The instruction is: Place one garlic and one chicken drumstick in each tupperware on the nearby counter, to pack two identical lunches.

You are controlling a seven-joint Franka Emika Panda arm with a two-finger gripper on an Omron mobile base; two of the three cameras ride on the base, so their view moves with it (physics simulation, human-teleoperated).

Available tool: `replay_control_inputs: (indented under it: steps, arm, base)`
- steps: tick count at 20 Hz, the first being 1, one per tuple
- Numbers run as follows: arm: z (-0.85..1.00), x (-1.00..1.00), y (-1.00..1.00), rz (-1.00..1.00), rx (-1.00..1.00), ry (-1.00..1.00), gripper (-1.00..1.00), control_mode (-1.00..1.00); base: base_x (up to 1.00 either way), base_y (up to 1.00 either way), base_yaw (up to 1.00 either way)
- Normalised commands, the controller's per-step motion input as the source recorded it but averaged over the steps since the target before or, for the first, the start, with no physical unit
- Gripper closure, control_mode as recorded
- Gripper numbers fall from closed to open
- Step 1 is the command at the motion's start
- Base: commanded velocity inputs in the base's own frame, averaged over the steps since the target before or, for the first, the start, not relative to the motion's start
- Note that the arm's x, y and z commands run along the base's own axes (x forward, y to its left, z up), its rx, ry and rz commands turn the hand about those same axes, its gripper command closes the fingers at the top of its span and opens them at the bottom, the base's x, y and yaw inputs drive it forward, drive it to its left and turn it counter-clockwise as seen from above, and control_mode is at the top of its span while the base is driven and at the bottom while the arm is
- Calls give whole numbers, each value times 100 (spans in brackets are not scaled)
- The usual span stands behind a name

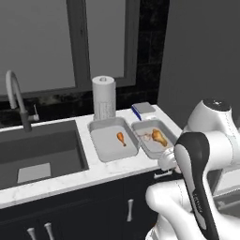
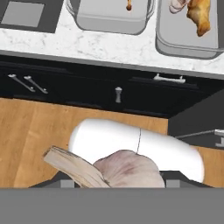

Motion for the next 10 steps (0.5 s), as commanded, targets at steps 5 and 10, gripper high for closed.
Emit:
replay_control_inputs:
  steps: [5,10]
  arm:
    - [0,0,0,0,0,0,100,100]
    - [0,47,40,-6,0,0,100,-100]
  base:
    - [59,14,0]
    - [8,3,0]
